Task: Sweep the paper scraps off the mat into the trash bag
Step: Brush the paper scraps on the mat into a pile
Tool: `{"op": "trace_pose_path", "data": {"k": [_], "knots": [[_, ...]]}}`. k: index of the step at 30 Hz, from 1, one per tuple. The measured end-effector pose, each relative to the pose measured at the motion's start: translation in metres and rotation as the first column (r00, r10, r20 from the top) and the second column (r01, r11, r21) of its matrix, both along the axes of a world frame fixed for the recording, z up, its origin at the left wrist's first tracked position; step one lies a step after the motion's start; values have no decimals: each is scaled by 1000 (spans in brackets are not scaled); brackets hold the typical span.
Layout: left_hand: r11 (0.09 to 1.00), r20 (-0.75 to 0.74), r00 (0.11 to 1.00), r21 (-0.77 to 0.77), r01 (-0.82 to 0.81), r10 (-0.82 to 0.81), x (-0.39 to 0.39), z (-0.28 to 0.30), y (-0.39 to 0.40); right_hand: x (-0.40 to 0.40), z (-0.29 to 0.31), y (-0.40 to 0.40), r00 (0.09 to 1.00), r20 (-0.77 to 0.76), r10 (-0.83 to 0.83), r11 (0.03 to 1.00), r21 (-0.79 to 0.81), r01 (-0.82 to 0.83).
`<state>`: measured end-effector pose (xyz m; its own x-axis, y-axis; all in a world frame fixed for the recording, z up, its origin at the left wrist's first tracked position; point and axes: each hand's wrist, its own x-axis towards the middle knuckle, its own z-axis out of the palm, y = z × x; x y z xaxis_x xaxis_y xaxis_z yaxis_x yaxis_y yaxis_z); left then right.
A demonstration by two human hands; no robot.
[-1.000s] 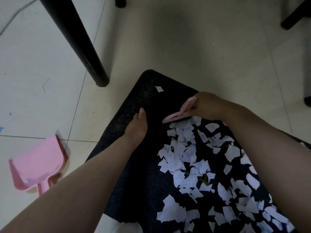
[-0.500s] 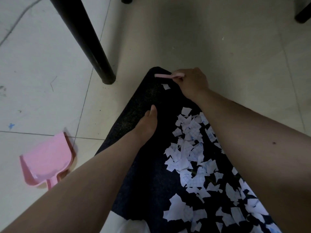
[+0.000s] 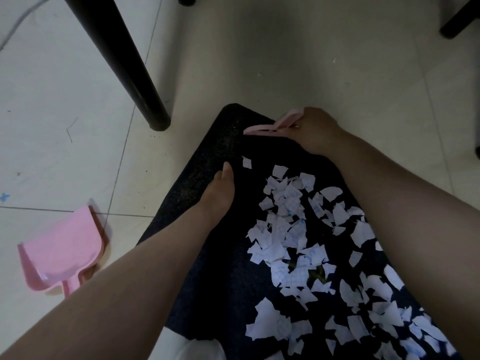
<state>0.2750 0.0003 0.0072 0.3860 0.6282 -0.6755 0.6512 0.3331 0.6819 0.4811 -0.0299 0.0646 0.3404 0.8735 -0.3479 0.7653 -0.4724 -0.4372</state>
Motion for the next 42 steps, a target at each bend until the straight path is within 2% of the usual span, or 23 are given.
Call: {"op": "trace_pose_path", "data": {"k": [7, 16, 20, 25, 29, 33, 37, 39, 42], "knots": [[1000, -8, 1000, -2, -19, 19, -9, -3, -5, -30, -31, -31, 995, -97, 21, 1000, -10, -22], [1000, -12, 1000, -15, -16, 15, -13, -4, -17, -32, -12, -88, 975, -200, 92, 975, -183, -129], [1000, -9, 1000, -26, 4, -4, -13, -2, -25, -30, 3, -96, 964, -265, 14, 995, -90, -39], [999, -5, 1000, -38, 5, -6, -13, -2, -29, -37, -7, -73, 970, -214, -116, 981, 130, 146], [997, 13, 1000, -83, -4, 5, -15, -11, -28, -43, -24, -63, 984, -140, -113, 993, 16, 116], [965, 7, 996, -249, -83, 88, -12, -22, -26, -44, -23, -79, 986, -157, -57, 994, -100, 42], [965, 7, 997, -251, -76, 80, -9, -27, -27, -38, -16, -98, 990, -143, 15, 979, -198, -43], [965, 13, 997, -253, -69, 75, -8, -26, -28, -36, -8, -104, 985, -170, 2, 979, -198, -36], [956, 22, 995, -279, -88, 98, -3, -25, -30, -33, 5, -108, 976, -200, -83, 996, -62, 72]]}}
